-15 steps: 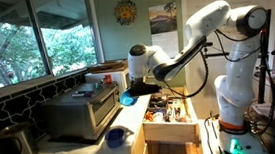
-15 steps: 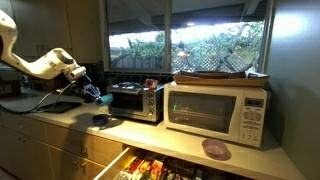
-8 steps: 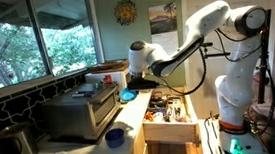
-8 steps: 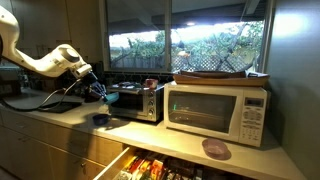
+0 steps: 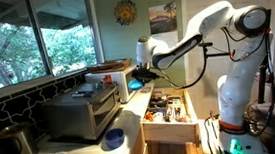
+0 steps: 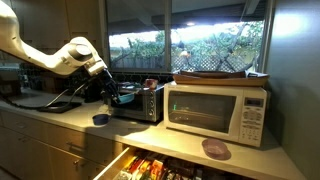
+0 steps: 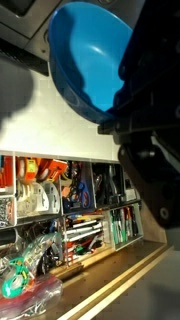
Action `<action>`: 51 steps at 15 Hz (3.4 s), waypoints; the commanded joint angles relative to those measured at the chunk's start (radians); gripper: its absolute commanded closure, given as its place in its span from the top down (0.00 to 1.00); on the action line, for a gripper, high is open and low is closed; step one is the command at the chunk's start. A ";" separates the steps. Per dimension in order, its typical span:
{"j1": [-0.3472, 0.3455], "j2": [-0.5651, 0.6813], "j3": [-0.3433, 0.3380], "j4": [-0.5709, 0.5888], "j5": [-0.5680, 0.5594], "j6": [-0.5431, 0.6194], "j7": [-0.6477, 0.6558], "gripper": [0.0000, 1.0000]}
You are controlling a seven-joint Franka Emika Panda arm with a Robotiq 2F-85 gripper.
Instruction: Move the blue plate from the left to the right
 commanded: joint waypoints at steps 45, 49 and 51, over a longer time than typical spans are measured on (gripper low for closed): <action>-0.124 0.610 -0.357 0.154 0.411 0.573 -0.095 0.01; -0.082 0.659 -0.390 0.197 0.421 0.544 -0.073 0.01; -0.053 0.675 -0.409 0.205 0.401 0.529 -0.048 0.01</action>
